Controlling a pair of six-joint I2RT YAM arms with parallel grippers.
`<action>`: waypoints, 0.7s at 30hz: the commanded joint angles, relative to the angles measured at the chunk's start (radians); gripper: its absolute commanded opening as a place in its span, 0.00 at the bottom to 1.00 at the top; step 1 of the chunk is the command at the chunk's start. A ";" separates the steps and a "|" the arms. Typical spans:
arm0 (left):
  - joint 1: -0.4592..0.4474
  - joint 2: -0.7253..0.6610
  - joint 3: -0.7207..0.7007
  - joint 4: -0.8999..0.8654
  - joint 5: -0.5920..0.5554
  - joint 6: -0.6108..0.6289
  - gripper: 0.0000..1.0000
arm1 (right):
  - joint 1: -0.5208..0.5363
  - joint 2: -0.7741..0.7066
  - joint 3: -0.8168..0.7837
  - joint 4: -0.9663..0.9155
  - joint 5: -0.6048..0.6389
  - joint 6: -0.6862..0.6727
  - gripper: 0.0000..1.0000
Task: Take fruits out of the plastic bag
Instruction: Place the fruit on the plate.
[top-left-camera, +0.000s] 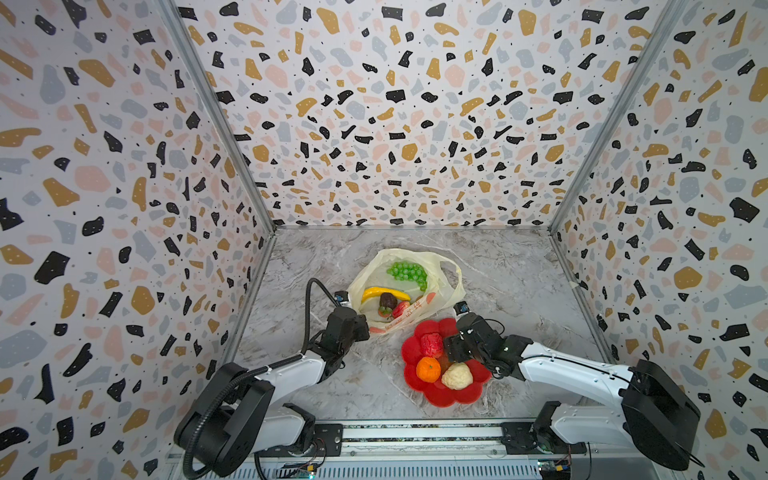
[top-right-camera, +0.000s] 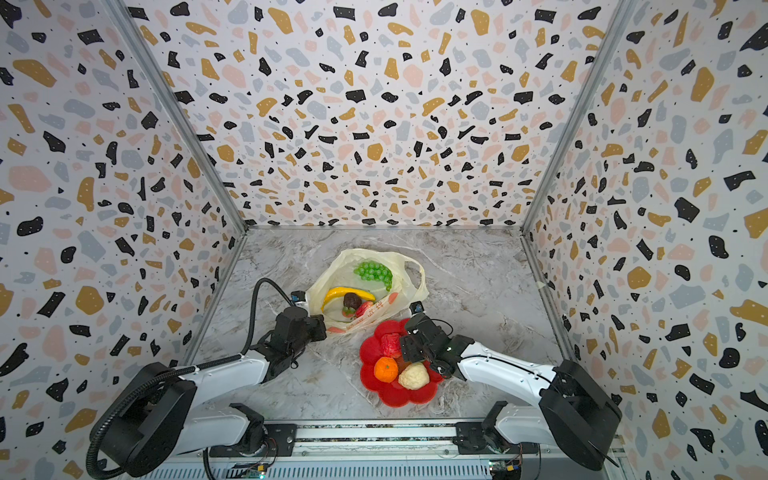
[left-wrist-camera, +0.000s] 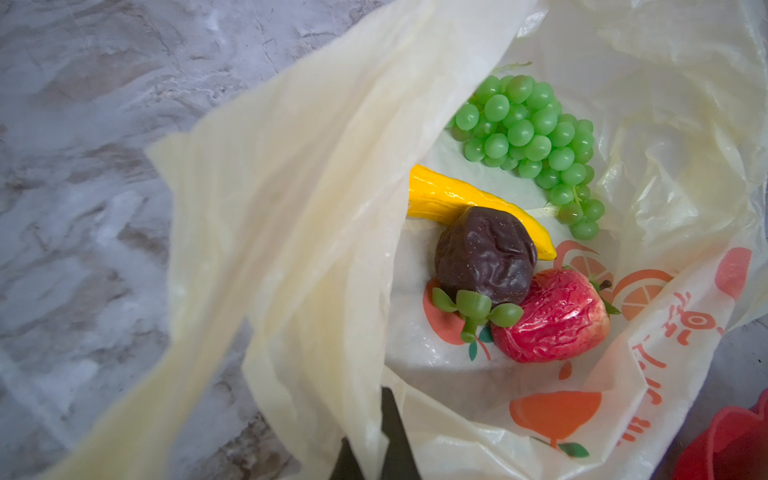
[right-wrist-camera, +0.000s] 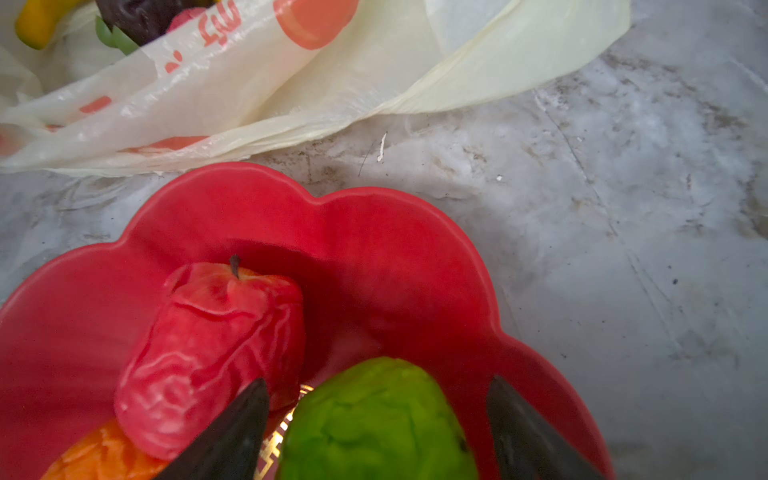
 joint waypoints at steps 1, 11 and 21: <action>-0.002 0.002 0.022 0.027 -0.012 0.015 0.01 | 0.005 -0.045 0.011 -0.026 0.001 -0.003 0.84; -0.002 0.009 0.027 0.026 -0.007 0.012 0.01 | 0.005 -0.085 0.106 -0.069 -0.007 -0.019 0.82; -0.002 0.005 0.029 0.020 -0.004 0.011 0.01 | 0.081 0.122 0.312 0.078 -0.082 -0.246 0.76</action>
